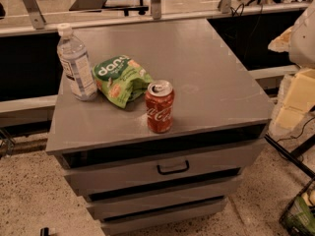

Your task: Move blue plastic bottle near coke can

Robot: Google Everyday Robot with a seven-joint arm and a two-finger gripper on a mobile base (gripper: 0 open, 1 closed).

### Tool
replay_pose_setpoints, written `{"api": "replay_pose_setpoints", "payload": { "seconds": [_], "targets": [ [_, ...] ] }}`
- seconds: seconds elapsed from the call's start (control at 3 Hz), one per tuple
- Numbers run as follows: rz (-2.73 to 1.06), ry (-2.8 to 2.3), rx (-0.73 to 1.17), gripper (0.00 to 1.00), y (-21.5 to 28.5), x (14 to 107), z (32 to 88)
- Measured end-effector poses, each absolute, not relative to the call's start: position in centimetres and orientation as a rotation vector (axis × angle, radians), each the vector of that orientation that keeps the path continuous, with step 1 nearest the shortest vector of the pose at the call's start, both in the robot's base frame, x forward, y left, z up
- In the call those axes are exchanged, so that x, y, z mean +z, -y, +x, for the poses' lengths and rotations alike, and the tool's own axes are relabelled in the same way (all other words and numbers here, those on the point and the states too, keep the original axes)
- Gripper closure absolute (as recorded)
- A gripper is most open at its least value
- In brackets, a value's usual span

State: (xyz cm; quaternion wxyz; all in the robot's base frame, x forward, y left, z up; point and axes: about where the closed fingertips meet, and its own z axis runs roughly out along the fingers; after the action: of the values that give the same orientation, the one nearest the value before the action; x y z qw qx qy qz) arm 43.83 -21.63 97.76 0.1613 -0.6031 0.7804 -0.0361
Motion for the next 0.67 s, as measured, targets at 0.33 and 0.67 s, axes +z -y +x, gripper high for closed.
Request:
{"api": "replay_pose_setpoints", "payload": {
  "seconds": [0.33, 0.67],
  "targets": [
    [-1.722, -2.228, -0.103, 0.0, 21.6, 97.8, 43.8],
    [-1.718, -2.194, -0.105, 0.0, 21.4, 98.1, 44.9]
  ]
}}
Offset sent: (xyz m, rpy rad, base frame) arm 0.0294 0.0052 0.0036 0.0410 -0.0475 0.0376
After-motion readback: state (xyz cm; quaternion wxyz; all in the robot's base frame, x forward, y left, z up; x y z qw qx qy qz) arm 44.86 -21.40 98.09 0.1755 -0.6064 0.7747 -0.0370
